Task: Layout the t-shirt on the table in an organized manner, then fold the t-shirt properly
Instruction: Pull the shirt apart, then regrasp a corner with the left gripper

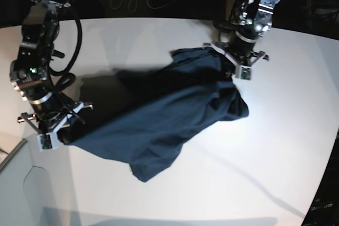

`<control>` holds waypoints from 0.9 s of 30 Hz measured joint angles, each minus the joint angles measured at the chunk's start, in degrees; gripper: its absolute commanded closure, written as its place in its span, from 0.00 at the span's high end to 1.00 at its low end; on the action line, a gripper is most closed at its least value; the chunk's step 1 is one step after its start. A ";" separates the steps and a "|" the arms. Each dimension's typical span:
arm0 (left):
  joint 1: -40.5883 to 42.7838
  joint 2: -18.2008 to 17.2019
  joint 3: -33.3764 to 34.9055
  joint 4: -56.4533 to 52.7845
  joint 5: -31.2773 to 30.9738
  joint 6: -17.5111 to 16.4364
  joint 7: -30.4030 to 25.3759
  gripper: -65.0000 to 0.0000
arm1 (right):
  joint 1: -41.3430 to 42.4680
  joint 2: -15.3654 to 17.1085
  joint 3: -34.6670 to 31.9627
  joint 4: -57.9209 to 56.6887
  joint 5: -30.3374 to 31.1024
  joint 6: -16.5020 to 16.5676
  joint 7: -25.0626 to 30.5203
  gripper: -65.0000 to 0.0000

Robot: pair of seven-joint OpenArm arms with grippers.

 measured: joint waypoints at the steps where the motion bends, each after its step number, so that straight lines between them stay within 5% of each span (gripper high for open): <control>1: 0.00 -0.02 -2.69 0.02 0.04 0.31 0.70 0.00 | -0.13 -0.26 -0.02 0.00 -0.02 0.00 -0.07 0.00; 7: -0.28 -0.33 -16.55 5.11 0.17 0.07 2.71 0.00 | -3.78 -0.48 -0.28 1.03 0.48 0.09 -0.02 0.00; 14: -7.58 -6.34 -17.31 6.67 0.15 -1.11 2.60 0.00 | -3.89 -0.63 -0.57 1.01 1.05 0.20 0.57 0.00; 20: -15.26 -8.13 -17.20 4.59 0.15 -1.44 2.69 0.02 | -3.41 -0.63 -0.52 0.96 1.33 0.35 0.85 0.00; 27: -19.63 -7.93 -11.91 -6.60 9.86 1.11 2.95 0.46 | -3.78 -0.44 -0.11 0.92 -0.02 0.37 -0.17 0.00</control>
